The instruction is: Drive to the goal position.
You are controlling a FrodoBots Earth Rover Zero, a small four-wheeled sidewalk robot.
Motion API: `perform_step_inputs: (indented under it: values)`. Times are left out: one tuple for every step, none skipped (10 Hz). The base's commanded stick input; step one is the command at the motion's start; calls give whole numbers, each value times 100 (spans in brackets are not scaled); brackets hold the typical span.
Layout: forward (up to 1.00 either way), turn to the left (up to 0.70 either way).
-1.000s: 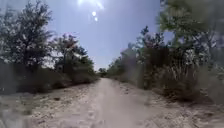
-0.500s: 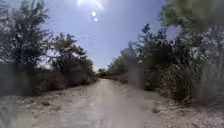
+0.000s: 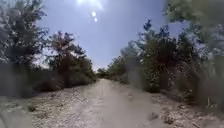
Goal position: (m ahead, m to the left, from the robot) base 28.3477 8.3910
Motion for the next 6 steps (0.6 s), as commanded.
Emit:
perform_step_inputs:
  values:
    - [70,0]
    - [70,0]
    - [70,0]
    - [70,0]
    - [70,0]
    - [70,0]
